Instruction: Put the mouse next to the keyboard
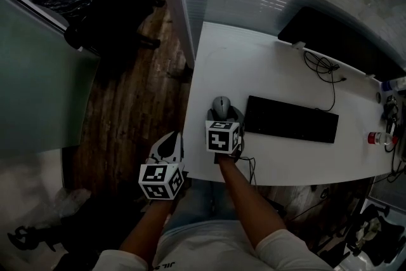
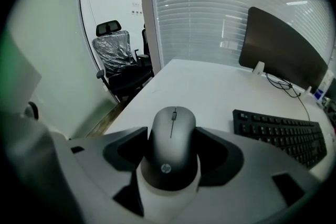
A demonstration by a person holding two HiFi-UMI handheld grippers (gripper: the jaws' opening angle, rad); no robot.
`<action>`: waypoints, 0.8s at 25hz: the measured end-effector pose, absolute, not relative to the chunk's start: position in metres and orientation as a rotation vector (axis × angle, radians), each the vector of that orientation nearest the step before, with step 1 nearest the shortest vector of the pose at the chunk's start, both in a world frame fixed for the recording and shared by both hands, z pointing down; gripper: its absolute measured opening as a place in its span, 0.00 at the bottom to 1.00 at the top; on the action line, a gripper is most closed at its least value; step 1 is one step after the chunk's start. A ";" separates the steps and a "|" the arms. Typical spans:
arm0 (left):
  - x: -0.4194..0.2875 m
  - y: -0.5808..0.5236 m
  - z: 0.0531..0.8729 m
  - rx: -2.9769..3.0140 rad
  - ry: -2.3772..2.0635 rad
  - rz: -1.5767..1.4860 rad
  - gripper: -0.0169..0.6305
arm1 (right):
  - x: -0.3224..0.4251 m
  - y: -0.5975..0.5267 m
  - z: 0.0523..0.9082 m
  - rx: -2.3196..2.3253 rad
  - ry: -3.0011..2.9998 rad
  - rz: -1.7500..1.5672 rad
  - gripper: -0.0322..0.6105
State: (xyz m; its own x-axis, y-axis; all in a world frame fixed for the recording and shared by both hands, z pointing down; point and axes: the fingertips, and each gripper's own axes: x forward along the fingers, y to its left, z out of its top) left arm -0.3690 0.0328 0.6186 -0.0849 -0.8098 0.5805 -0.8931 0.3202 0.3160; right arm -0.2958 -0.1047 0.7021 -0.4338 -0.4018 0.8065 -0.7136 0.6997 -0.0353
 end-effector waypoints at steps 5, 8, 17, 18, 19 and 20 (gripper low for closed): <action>-0.367 0.030 0.614 1.516 -1.905 0.160 0.03 | -0.297 -0.101 0.684 0.834 -2.103 0.485 0.50; -0.366 0.028 0.609 1.526 -1.910 0.161 0.03 | -0.297 -0.100 0.664 0.828 -2.138 0.481 0.50; -0.337 0.014 0.587 1.612 -1.882 0.181 0.03 | -0.263 -0.087 0.604 0.808 -2.213 0.417 0.50; -0.331 0.013 0.584 1.628 -1.876 0.187 0.03 | -0.256 -0.085 0.599 0.811 -2.214 0.411 0.50; -0.324 0.012 0.580 1.644 -1.869 0.193 0.03 | -0.249 -0.084 0.595 0.817 -2.215 0.407 0.50; -0.317 0.011 0.577 1.660 -1.860 0.198 0.03 | -0.241 -0.083 0.591 0.825 -2.214 0.403 0.50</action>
